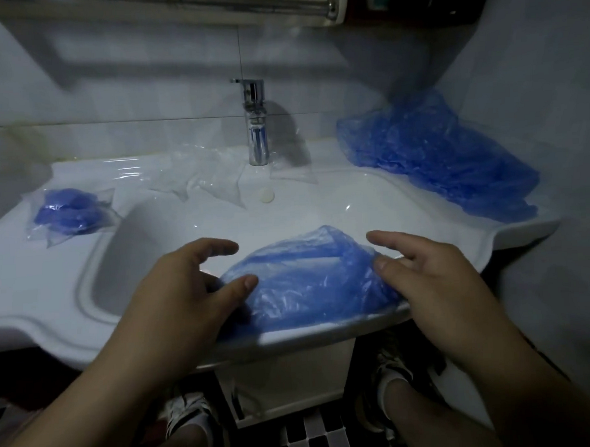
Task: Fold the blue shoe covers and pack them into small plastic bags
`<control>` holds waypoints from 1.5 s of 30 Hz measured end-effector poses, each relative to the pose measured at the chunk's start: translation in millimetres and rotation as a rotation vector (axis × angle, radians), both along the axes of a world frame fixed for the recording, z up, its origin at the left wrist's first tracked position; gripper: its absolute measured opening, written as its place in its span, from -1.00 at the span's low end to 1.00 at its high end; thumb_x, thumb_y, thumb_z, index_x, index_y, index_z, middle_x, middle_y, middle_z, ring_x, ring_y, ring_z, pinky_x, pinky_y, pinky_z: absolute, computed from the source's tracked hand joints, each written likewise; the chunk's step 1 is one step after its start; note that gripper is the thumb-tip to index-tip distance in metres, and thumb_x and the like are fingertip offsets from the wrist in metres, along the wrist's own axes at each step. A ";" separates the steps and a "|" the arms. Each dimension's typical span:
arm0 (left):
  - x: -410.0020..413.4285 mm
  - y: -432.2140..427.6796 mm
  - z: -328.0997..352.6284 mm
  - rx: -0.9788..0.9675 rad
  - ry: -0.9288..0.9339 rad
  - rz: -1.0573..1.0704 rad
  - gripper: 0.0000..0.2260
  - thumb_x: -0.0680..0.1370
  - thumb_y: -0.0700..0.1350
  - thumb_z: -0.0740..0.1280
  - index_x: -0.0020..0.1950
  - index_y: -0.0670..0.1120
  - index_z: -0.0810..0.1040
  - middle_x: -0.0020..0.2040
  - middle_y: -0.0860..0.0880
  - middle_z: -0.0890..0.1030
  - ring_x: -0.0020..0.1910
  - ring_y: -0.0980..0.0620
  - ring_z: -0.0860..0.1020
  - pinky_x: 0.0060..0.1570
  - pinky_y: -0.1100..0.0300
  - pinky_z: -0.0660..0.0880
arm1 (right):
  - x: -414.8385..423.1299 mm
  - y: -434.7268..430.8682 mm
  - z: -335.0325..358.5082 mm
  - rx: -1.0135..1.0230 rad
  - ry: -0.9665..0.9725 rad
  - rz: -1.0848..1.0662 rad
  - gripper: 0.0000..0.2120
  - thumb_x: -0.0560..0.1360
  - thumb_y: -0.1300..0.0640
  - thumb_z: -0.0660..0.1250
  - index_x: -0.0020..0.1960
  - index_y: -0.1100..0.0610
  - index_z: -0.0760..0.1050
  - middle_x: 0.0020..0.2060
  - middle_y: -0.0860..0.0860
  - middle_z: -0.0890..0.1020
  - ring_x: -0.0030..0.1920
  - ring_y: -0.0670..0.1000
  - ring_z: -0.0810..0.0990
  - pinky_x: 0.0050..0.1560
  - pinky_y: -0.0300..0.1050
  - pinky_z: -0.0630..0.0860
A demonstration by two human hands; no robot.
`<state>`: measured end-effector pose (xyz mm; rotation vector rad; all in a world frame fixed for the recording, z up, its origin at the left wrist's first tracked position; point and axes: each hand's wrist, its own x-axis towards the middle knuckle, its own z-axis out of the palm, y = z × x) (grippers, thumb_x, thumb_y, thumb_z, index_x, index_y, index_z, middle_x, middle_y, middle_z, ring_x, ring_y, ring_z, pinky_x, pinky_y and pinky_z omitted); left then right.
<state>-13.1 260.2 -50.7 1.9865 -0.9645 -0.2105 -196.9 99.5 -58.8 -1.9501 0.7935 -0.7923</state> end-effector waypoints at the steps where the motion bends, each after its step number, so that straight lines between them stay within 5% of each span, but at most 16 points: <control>1: -0.4 -0.6 -0.8 0.021 -0.024 0.012 -0.66 0.48 0.00 0.43 0.22 0.10 0.49 -0.42 0.23 0.63 -0.46 0.28 0.58 -0.42 0.46 0.42 | 2.2 0.3 -0.8 -0.009 0.014 -0.038 -0.67 0.59 0.08 0.26 0.35 -0.08 0.48 -0.11 -0.14 0.68 -0.13 -0.25 0.63 -0.29 -0.57 0.41; 5: 2.9 -2.5 -5.5 0.106 -0.151 0.073 -0.52 0.42 0.07 0.47 0.30 0.13 0.41 -0.41 0.10 0.64 -0.38 0.20 0.58 -0.32 0.29 0.40 | 10.3 2.5 -5.9 -0.130 0.116 -0.122 -0.64 0.56 0.18 0.24 0.32 -0.02 0.51 -0.35 -0.18 0.59 -0.21 -0.19 0.59 -0.19 -0.38 0.45; 8: 8.1 -1.6 -8.4 0.121 -0.222 0.118 -0.33 0.34 0.07 0.55 0.38 0.15 0.32 -0.30 0.11 0.62 -0.30 0.21 0.53 -0.31 0.30 0.36 | 14.0 3.4 -5.9 -0.200 0.168 -0.148 -0.60 0.53 0.22 0.20 0.33 0.02 0.51 -0.08 -0.06 0.64 -0.01 -0.08 0.59 0.03 -0.22 0.50; 13: 14.7 4.8 -6.4 0.014 -0.151 0.142 -0.36 0.30 -0.03 0.59 0.31 0.14 0.41 -0.04 0.15 0.58 -0.21 0.18 0.56 -0.25 0.19 0.49 | 16.0 4.6 -2.2 -0.292 0.245 -0.208 -0.64 0.55 0.18 0.21 0.31 0.02 0.53 0.17 -0.06 0.62 0.03 -0.15 0.52 -0.11 -0.47 0.38; 17: -10.7 4.3 0.4 -0.199 -0.479 0.078 -0.66 0.49 -0.02 0.41 0.26 0.07 0.52 0.09 0.12 0.54 -0.09 0.25 0.52 -0.10 0.39 0.44 | 16.6 3.3 -1.8 -0.311 0.289 -0.214 -0.65 0.55 0.17 0.21 0.30 0.02 0.54 0.19 -0.07 0.61 -0.03 -0.18 0.47 -0.30 -0.66 0.32; 20: -40.8 -7.3 -11.7 0.025 -0.589 -0.136 -0.50 0.56 0.26 0.09 0.27 -0.02 0.57 0.22 0.02 0.60 0.16 0.05 0.59 0.23 0.22 0.43 | 17.1 1.5 -1.2 -0.325 0.310 -0.203 -0.66 0.55 0.18 0.21 0.28 0.02 0.55 0.18 -0.06 0.62 -0.01 -0.16 0.48 -0.25 -0.57 0.34; 23: -47.1 -15.5 -28.8 0.317 -0.703 -0.174 -0.27 0.58 0.33 -0.13 0.31 -0.15 0.55 0.25 -0.11 0.60 0.18 -0.04 0.61 0.18 0.11 0.40 | 18.4 -0.1 -0.7 -0.299 0.288 -0.174 -0.66 0.52 0.20 0.21 0.22 0.03 0.60 0.12 -0.06 0.64 0.03 -0.11 0.55 -0.07 -0.32 0.43; 26: -46.7 -15.7 -30.7 0.407 -0.677 -0.201 -0.22 0.55 0.37 -0.13 0.32 -0.19 0.53 0.21 -0.11 0.63 0.11 -0.03 0.64 0.11 0.12 0.52 | 17.2 -4.9 0.0 -0.245 0.267 -0.130 -0.67 0.49 0.24 0.22 0.13 0.02 0.64 0.02 -0.08 0.66 0.03 -0.09 0.58 -0.03 -0.26 0.48; 30: -52.3 -18.6 -23.6 0.482 -0.738 -0.287 -0.15 0.38 0.45 -0.29 0.54 0.02 0.07 0.44 0.08 0.36 0.32 0.09 0.40 0.36 0.18 0.27 | 6.8 -4.9 12.6 -0.273 0.170 -0.160 -0.63 0.42 0.06 0.17 0.13 -0.02 0.62 -0.02 -0.14 0.62 0.00 -0.16 0.56 -0.03 -0.27 0.46; 33: -53.5 -22.4 -24.9 0.456 -0.759 -0.259 -0.26 0.43 0.43 -0.14 0.47 0.04 0.17 0.34 0.07 0.44 0.23 0.07 0.45 0.29 0.16 0.33 | 4.8 23.3 29.7 -0.588 0.137 -0.066 -0.57 0.45 -0.08 0.12 0.27 -0.10 0.51 0.12 -0.22 0.54 0.14 -0.22 0.44 0.14 -0.30 0.36; 36: -43.3 -28.2 -49.3 0.181 -0.607 -0.177 -0.66 0.44 0.03 0.10 0.15 -0.05 0.38 -0.03 -0.02 0.61 -0.18 0.03 0.57 0.09 0.34 0.41 | 27.3 53.6 19.9 -0.742 0.257 0.362 -0.52 0.57 -0.21 0.01 0.40 -0.10 0.40 0.37 -0.22 0.45 0.44 -0.23 0.23 0.50 -0.17 0.00; 37: -40.7 -29.5 -56.4 0.060 -0.560 -0.179 -0.71 0.44 -0.05 0.12 0.14 -0.05 0.34 -0.05 -0.03 0.58 -0.16 0.01 0.53 0.14 0.44 0.35 | 35.3 57.5 11.7 -0.746 0.327 0.446 -0.48 0.58 -0.25 -0.02 0.45 -0.09 0.34 0.43 -0.20 0.39 0.49 -0.21 0.16 0.54 -0.07 -0.09; 39: -43.2 -26.3 -60.4 0.149 -0.577 -0.238 -0.68 0.51 0.02 0.11 0.17 -0.12 0.38 -0.04 -0.03 0.64 -0.11 0.00 0.53 -0.03 0.39 0.48 | 43.6 53.0 -0.2 -0.638 0.448 0.484 -0.37 0.56 -0.34 -0.12 0.54 -0.08 0.17 0.50 -0.20 0.26 0.52 -0.21 0.06 0.55 -0.01 -0.15; 42: -42.7 -22.2 -41.6 0.324 -0.654 -0.316 -0.43 0.35 0.23 0.14 0.18 -0.08 0.58 -0.05 -0.01 0.67 -0.16 0.01 0.64 -0.17 0.12 0.58 | 39.2 37.4 -1.3 -0.597 0.538 0.410 -0.27 0.48 -0.39 -0.27 0.52 -0.11 0.18 0.44 -0.21 0.35 0.45 -0.25 0.22 0.54 -0.07 -0.07; 45: -41.2 -20.0 -37.8 0.385 -0.644 -0.267 -0.42 0.32 0.30 0.14 0.11 -0.04 0.61 -0.10 0.06 0.64 -0.20 0.04 0.62 -0.17 0.12 0.57 | 35.6 32.9 -2.8 -0.687 0.581 0.317 -0.29 0.46 -0.36 -0.35 0.20 -0.11 0.44 0.05 -0.15 0.60 0.12 -0.11 0.51 0.37 -0.05 0.27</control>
